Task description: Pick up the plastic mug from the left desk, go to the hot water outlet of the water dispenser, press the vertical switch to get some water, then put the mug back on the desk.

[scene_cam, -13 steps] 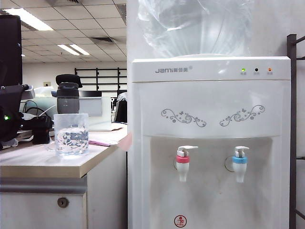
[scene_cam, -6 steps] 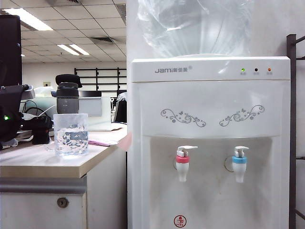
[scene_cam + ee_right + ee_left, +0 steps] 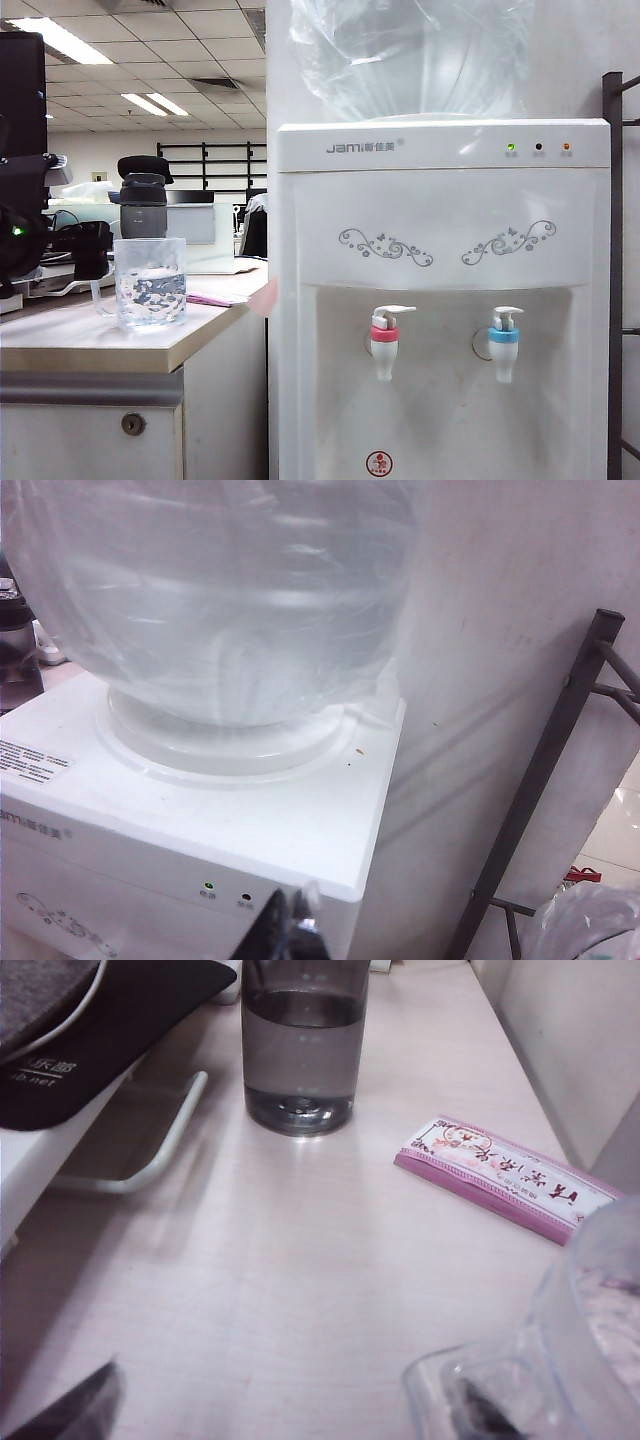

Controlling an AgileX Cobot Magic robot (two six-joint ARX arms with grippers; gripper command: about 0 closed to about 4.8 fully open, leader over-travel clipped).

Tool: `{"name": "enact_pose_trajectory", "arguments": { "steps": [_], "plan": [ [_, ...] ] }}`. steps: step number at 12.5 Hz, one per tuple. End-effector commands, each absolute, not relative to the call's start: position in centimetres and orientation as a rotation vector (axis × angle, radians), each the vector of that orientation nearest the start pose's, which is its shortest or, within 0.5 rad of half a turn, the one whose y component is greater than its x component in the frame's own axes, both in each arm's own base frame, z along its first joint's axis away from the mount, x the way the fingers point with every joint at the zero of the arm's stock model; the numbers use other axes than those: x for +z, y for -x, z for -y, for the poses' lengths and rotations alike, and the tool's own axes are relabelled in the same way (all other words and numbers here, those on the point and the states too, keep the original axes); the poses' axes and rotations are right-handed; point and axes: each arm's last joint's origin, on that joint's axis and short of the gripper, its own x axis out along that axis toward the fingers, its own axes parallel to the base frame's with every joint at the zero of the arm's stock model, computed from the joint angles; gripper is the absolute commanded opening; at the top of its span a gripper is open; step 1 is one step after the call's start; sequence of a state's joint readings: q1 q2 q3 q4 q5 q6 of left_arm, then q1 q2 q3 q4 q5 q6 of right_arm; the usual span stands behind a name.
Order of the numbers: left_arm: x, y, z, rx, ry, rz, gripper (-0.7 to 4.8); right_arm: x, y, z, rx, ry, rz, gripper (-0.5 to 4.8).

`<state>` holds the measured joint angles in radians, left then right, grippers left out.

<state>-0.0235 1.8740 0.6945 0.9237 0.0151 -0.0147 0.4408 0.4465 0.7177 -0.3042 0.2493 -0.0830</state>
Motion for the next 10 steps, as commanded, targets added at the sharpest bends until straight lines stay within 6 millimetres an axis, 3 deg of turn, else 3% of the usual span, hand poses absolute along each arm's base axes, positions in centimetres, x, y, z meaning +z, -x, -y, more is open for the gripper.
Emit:
{"name": "enact_pose_trajectory", "arguments": {
  "steps": [1,3,5,8,9,10],
  "plan": [
    [13.1,-33.9,0.9,-0.036,0.006,-0.212,4.35,34.1,-9.1,-3.5,0.193,0.082,-0.002,-0.05],
    [11.6,-31.9,0.8,-0.036,0.006,-0.223,4.35,34.1,-9.0,-3.5,0.193,0.082,-0.002,-0.05],
    [12.2,-30.6,0.8,-0.036,0.007,-0.14,4.35,34.1,-9.0,-3.5,0.194,0.081,-0.001,-0.05],
    [14.0,-28.8,0.8,-0.036,0.007,-0.139,4.35,34.1,-9.0,-3.5,0.201,0.081,-0.001,-0.05],
    [16.6,-26.4,0.7,-0.036,0.007,-0.086,4.35,34.2,-8.4,-3.4,0.243,0.076,0.013,-0.05],
    [17.5,-25.7,0.7,-0.036,0.007,-0.068,4.35,34.2,-7.9,-3.1,0.242,0.072,0.02,-0.05]
  ]
}}
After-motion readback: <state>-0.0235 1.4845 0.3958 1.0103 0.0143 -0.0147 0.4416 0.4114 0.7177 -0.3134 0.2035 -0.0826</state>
